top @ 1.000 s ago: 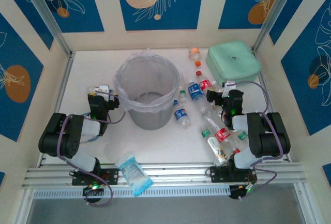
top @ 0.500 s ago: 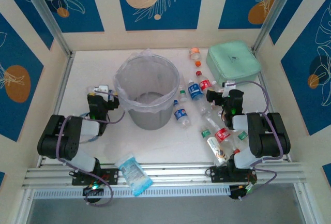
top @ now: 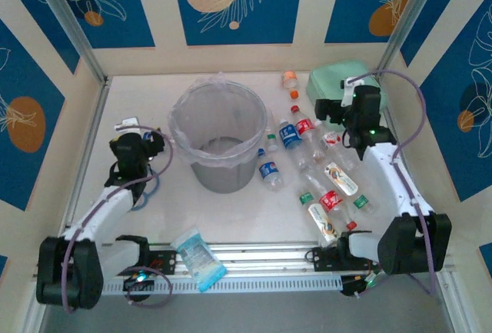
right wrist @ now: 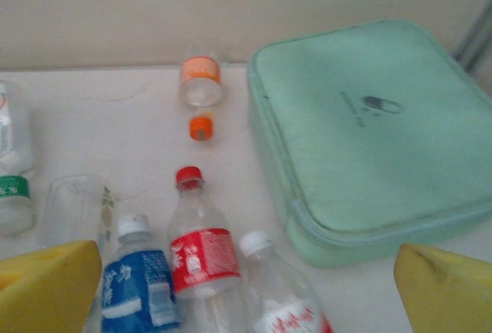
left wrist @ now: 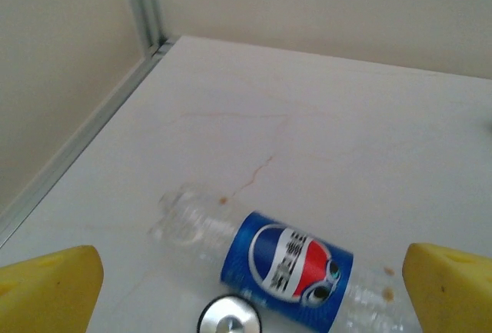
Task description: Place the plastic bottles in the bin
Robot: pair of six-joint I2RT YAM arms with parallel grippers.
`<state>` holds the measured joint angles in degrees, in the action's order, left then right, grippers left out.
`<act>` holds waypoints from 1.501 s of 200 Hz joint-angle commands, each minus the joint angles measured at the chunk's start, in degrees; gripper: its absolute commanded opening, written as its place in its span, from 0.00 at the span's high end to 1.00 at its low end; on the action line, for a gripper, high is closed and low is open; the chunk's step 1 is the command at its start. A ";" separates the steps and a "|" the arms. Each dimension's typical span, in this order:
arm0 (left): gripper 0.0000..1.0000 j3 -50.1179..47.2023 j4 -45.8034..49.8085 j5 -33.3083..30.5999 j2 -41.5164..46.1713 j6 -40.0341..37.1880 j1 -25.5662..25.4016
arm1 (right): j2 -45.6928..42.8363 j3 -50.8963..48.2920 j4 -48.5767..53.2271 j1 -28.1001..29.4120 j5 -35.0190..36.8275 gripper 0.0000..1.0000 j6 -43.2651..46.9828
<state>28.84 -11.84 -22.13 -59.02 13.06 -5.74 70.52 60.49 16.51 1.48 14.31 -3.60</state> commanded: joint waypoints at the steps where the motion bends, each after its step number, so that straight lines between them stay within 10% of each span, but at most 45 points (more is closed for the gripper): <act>1: 0.00 3.02 18.88 -2.83 3.90 9.59 0.81 | 2.37 4.25 28.10 -2.87 4.49 0.05 3.30; 76: 0.04 26.25 45.83 0.75 13.07 7.63 1.08 | 13.51 6.90 34.41 -9.21 -3.73 0.26 7.05; 147: 0.28 52.19 57.61 28.26 -3.79 3.72 -3.63 | 25.98 9.62 32.13 -7.88 -5.95 0.16 7.99; 300: 0.45 54.16 58.71 37.53 -15.17 -2.77 -7.55 | 27.15 19.60 37.10 -5.17 -1.39 0.52 7.96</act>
<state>84.12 47.86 13.41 -73.82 10.98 -12.64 103.04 76.90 49.84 -3.62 11.22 4.62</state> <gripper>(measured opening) 0.560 0.518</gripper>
